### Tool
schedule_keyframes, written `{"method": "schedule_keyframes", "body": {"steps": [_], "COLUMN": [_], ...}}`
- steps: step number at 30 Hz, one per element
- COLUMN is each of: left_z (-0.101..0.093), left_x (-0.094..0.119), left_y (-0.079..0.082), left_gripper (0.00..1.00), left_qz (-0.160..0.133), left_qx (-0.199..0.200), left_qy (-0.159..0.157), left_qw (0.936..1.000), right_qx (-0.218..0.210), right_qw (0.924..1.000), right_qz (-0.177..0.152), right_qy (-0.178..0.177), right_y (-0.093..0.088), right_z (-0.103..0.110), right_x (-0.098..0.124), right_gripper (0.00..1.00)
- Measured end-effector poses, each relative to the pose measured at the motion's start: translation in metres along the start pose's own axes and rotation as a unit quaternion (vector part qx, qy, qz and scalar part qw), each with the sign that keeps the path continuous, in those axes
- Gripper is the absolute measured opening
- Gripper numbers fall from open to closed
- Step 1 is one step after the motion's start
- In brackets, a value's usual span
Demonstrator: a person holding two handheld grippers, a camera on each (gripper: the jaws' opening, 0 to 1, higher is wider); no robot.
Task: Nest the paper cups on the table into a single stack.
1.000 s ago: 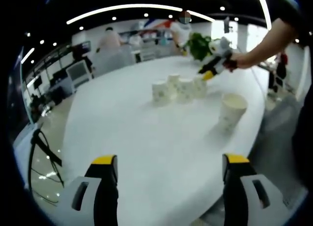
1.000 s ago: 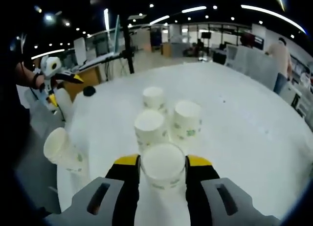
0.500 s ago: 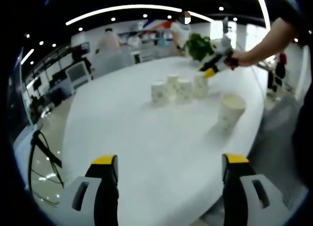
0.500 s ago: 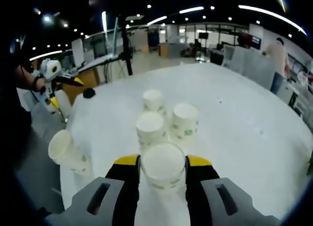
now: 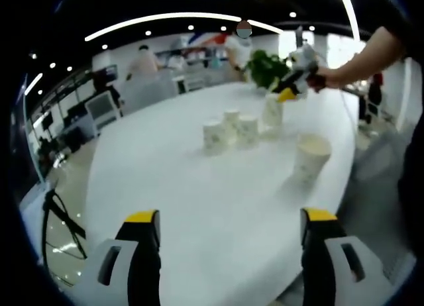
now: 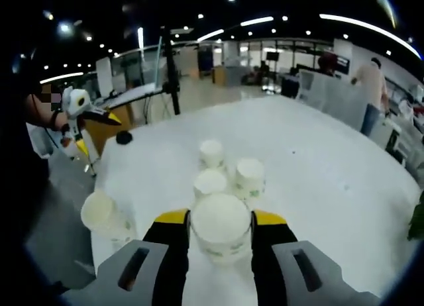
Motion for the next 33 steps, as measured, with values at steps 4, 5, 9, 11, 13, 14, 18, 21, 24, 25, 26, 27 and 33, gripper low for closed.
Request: {"method": "schedule_keyframes", "body": {"steps": [4,5,9,11,13,14,18,21,24,25,26,27,33], "left_z": [-0.002,-0.004,-0.005,-0.005,-0.004,-0.004,-0.002,-0.002,-0.004,-0.004,-0.004,-0.004,-0.004], "left_x": [-0.003,-0.004,-0.006,-0.007,-0.007,-0.008,-0.007,-0.008,-0.009,-0.010,-0.010,-0.010,-0.013], "left_y": [0.001,0.002,0.004,0.004,0.005,0.006,0.011,0.012,0.014,0.014,0.015,0.016,0.020], "left_gripper": [0.86,0.86,0.86,0.86,0.86,0.86,0.85,0.85,0.86,0.85,0.85,0.85,0.85], "left_qz": [-0.001,-0.004,-0.007,-0.008,-0.011,-0.012,-0.025,-0.026,-0.028,-0.029,-0.028,-0.029,-0.036], "left_qx": [-0.004,-0.006,-0.012,-0.013,-0.014,-0.013,-0.011,-0.011,-0.015,-0.025,-0.025,-0.024,-0.022], "left_qy": [-0.008,-0.010,-0.016,-0.019,-0.021,-0.022,-0.024,-0.027,-0.036,-0.041,-0.042,-0.042,-0.048], "left_qw": [1.0000,0.9999,0.9998,0.9997,0.9996,0.9996,0.9993,0.9992,0.9988,0.9985,0.9984,0.9984,0.9979], "right_qx": [0.006,0.007,0.014,0.019,0.022,0.021,0.020,0.020,0.020,0.020,0.022,0.023,0.020], "right_qw": [0.9999,0.9999,0.9998,0.9997,0.9995,0.9995,0.9990,0.9987,0.9982,0.9980,0.9978,0.9975,0.9954], "right_qz": [-0.008,-0.010,-0.016,-0.016,-0.023,-0.025,-0.039,-0.046,-0.055,-0.059,-0.062,-0.065,-0.091], "right_qy": [-0.005,-0.004,-0.003,-0.002,-0.002,-0.002,-0.004,-0.006,-0.012,-0.012,-0.012,-0.012,-0.023], "right_y": [0.009,0.011,0.016,0.018,0.022,0.024,0.031,0.033,0.037,0.039,0.040,0.042,0.050], "right_z": [0.005,0.007,0.015,0.018,0.022,0.024,0.031,0.037,0.043,0.046,0.049,0.052,0.061], "right_x": [0.007,0.009,0.015,0.017,0.020,0.021,0.025,0.028,0.032,0.034,0.035,0.037,0.046], "right_gripper": [0.32,0.32,0.32,0.32,0.32,0.32,0.32,0.32,0.32,0.32,0.32,0.32,0.32]}}
Point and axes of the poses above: the point that each gripper's makers call its tool centre point, and the gripper's own axes: x roughly backward along the fingers, z roughly to its left, y roughly out of its top, the point moved 9 cm from there along x, roughly backward along the fingers, and after that the axes turned 4 degrees about -z, right-handed, at the moved point
